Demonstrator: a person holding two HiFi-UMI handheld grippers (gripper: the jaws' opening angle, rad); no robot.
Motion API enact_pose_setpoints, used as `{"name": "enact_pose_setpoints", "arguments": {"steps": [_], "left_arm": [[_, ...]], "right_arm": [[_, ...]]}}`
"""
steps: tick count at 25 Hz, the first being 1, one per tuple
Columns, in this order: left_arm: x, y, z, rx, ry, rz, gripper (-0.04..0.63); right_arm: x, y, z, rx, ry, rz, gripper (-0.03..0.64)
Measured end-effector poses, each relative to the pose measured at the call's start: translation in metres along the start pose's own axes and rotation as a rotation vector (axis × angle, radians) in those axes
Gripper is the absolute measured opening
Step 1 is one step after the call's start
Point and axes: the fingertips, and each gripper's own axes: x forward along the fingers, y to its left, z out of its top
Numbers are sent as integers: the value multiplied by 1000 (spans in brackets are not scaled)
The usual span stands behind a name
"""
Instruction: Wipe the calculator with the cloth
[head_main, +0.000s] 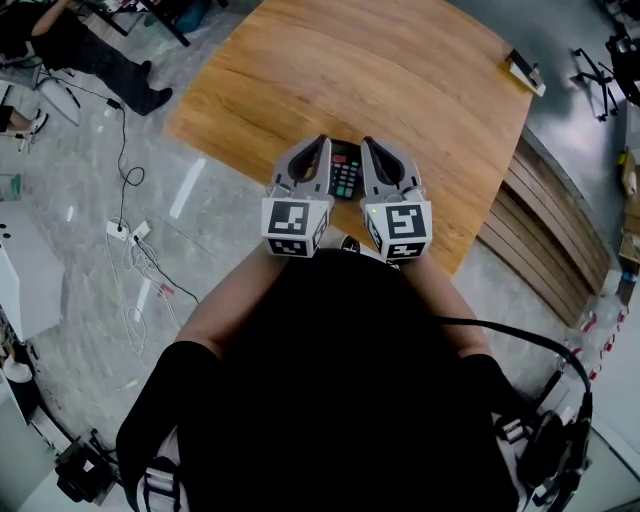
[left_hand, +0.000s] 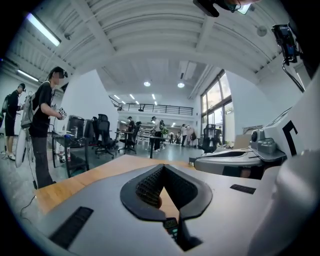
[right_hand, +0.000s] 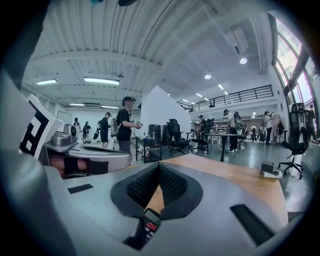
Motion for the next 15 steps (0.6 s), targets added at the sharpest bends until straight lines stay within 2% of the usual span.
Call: {"name": "enact_pose_setpoints", "arguments": {"steps": [15], "left_arm": [[-4, -12, -2, 4, 19, -19, 6]], "right_arm": [[-9, 7, 0, 3, -6, 9, 15]]}}
